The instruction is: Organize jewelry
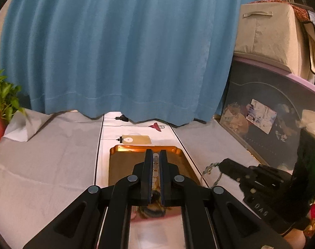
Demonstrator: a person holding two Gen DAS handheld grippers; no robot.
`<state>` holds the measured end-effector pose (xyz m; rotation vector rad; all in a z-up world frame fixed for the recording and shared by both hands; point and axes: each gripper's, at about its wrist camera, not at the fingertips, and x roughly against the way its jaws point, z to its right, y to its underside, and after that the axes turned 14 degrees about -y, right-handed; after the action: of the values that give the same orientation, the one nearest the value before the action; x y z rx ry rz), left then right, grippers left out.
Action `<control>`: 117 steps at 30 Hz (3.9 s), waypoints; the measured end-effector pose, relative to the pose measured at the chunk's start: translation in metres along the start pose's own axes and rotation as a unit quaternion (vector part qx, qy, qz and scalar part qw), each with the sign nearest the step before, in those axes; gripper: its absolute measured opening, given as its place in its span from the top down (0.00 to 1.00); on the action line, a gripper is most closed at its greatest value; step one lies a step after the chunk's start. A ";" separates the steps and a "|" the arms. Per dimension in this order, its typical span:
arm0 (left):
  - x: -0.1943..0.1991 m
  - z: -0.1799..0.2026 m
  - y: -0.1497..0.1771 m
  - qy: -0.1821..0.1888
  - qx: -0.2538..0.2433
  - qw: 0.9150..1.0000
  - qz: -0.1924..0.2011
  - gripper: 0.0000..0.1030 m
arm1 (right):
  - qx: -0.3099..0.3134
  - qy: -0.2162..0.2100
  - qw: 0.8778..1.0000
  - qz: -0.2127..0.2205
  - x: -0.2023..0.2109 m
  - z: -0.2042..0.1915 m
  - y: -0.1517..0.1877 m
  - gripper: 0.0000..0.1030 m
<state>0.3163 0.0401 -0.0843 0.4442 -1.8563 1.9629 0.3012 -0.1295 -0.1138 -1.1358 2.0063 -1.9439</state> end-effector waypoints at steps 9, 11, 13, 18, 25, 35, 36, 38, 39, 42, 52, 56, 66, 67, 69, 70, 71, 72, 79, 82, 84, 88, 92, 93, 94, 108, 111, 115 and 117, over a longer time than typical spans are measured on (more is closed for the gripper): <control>-0.082 -0.004 0.019 -0.006 0.000 0.998 -0.057 0.97 | -0.029 0.017 0.999 -0.012 -0.045 0.054 0.024 0.95; -0.094 -0.005 0.025 -0.016 -0.007 0.998 -0.064 0.97 | -0.036 0.018 0.999 -0.023 -0.055 0.064 0.031 0.95; -0.108 -0.009 0.032 -0.026 -0.008 0.997 -0.078 0.97 | -0.044 0.019 0.998 -0.031 -0.062 0.072 0.037 0.95; -0.148 -0.027 0.059 -0.045 0.001 0.990 -0.137 0.97 | -0.045 0.044 0.997 -0.047 -0.081 0.086 0.051 0.95; -0.163 -0.030 0.078 -0.061 -0.019 0.984 -0.163 0.97 | -0.072 0.060 0.992 -0.085 -0.097 0.106 0.069 0.95; -0.153 -0.031 0.077 -0.073 -0.023 0.985 -0.158 0.73 | -0.095 0.065 0.988 -0.102 -0.098 0.113 0.076 0.88; -0.152 -0.031 0.076 -0.073 -0.023 0.985 -0.156 0.66 | -0.096 0.063 0.988 -0.101 -0.097 0.113 0.074 0.85; -0.150 -0.028 0.073 -0.076 -0.025 0.985 -0.152 0.45 | -0.102 0.062 0.988 -0.099 -0.096 0.113 0.074 0.59; -0.147 -0.026 0.072 -0.076 -0.027 0.986 -0.149 0.44 | -0.104 0.062 0.988 -0.097 -0.094 0.113 0.074 0.51; -0.140 -0.020 0.068 -0.079 -0.033 0.986 -0.141 0.44 | -0.101 0.064 0.990 -0.075 -0.085 0.111 0.073 0.43; -0.075 -0.007 0.074 -0.078 -0.051 0.991 -0.101 0.39 | -0.090 0.048 0.994 -0.041 -0.047 0.077 0.079 0.43; -0.051 -0.010 0.085 -0.077 -0.035 0.991 -0.103 0.38 | -0.090 0.040 0.995 -0.028 -0.018 0.049 0.082 0.43; 0.046 -0.006 0.096 -0.092 -0.014 0.991 -0.099 0.30 | -0.078 0.044 0.996 -0.021 0.060 -0.021 0.085 0.43; 0.057 -0.004 0.094 -0.093 -0.017 0.991 -0.096 0.30 | -0.081 0.045 0.995 -0.021 0.071 -0.028 0.085 0.43; 0.081 0.001 0.089 -0.089 -0.022 0.992 -0.089 0.29 | -0.080 0.038 0.996 -0.021 0.091 -0.043 0.085 0.41; 0.090 0.002 0.088 -0.088 -0.021 0.992 -0.084 0.26 | -0.076 0.036 0.996 -0.022 0.099 -0.051 0.084 0.36; 0.102 0.004 0.086 -0.084 -0.020 0.993 -0.077 0.20 | -0.072 0.035 0.997 -0.023 0.107 -0.057 0.084 0.27; 0.115 0.005 0.085 -0.078 -0.019 0.994 -0.069 0.18 | -0.063 0.033 0.997 -0.023 0.116 -0.067 0.083 0.21; 0.187 0.009 0.082 -0.068 -0.013 0.997 -0.024 0.07 | -0.012 0.022 0.999 0.024 0.178 -0.122 0.066 0.01; 0.208 0.011 0.080 -0.065 -0.010 0.998 -0.010 0.04 | -0.009 0.016 0.999 0.039 0.197 -0.134 0.059 0.01; 0.219 0.011 0.079 -0.059 -0.008 0.998 0.000 0.01 | -0.001 0.023 0.999 0.048 0.209 -0.142 0.055 0.01; 0.219 0.013 0.086 -0.065 -0.008 0.998 -0.003 0.00 | 0.012 0.016 0.998 0.051 0.219 -0.145 0.052 0.00; 0.213 0.009 0.091 -0.086 -0.016 0.996 -0.008 0.00 | 0.003 0.013 0.999 0.047 0.213 -0.139 0.054 0.00; 0.213 0.004 0.093 -0.092 -0.011 0.996 -0.003 0.00 | -0.001 0.012 0.999 0.044 0.211 -0.136 0.056 0.00; 0.212 -0.002 0.096 -0.097 -0.002 0.995 -0.002 0.00 | -0.004 0.009 0.999 0.043 0.208 -0.132 0.059 0.00; 0.113 -0.058 0.146 -0.101 0.035 0.993 -0.056 0.01 | -0.025 -0.010 1.000 -0.012 0.116 -0.076 0.115 0.00; 0.082 -0.065 0.153 -0.111 0.026 0.991 -0.074 0.02 | -0.033 -0.038 0.999 -0.022 0.092 -0.065 0.126 0.06; 0.055 -0.081 0.156 -0.094 0.046 0.992 -0.076 0.13 | -0.038 -0.049 0.997 -0.052 0.060 -0.053 0.140 0.23; 0.041 -0.086 0.156 -0.081 0.049 0.992 -0.079 0.25 | -0.036 -0.046 0.996 -0.068 0.044 -0.048 0.146 0.32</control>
<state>0.2077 0.1229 -0.2053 0.7771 -1.7629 1.9671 0.1813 -0.1324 -0.2197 -1.3871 2.0150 -1.8545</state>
